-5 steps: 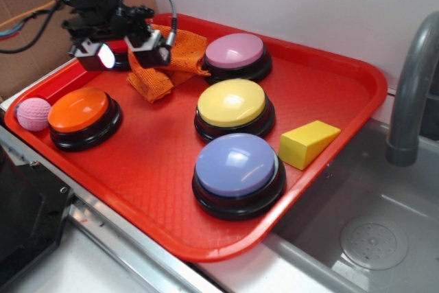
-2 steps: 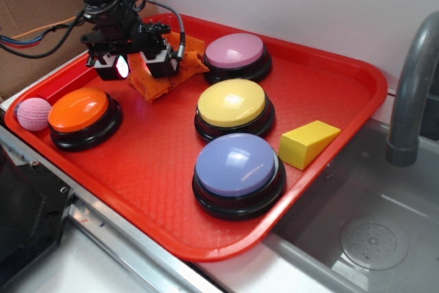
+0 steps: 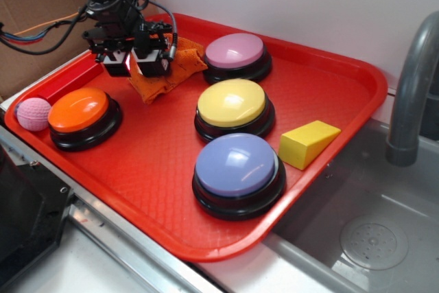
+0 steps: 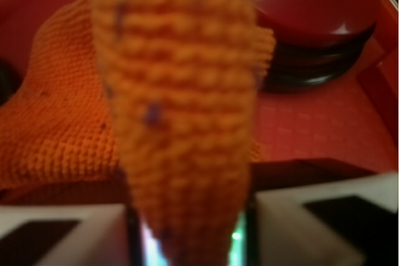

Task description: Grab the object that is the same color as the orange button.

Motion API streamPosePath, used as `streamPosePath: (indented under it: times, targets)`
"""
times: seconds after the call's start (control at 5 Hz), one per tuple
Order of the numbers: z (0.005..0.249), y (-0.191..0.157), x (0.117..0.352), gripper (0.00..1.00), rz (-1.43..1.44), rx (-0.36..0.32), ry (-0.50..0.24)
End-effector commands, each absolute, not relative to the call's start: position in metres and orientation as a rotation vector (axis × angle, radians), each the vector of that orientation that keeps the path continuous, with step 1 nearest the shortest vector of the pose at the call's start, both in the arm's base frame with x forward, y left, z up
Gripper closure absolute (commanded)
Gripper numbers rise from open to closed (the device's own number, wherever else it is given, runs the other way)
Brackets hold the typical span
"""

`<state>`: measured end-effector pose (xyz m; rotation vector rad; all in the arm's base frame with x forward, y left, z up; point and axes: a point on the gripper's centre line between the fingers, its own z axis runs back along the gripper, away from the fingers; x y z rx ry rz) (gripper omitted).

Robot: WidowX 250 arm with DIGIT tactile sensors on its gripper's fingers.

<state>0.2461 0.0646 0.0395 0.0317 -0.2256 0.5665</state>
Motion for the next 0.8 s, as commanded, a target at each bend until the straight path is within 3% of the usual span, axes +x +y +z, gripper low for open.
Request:
streamPosePath:
  times: [0.0, 0.2, 0.4, 0.6]
  targets:
    - [0.086, 0.046, 0.253, 1.00, 0.293, -0.001, -0.030]
    - [0.119, 0.022, 0.235, 1.00, 0.187, -0.004, 0.026]
    - [0.148, 0.017, 0.208, 1.00, 0.123, -0.070, 0.058]
    - [0.168, 0.012, 0.185, 1.00, 0.081, -0.105, 0.037]
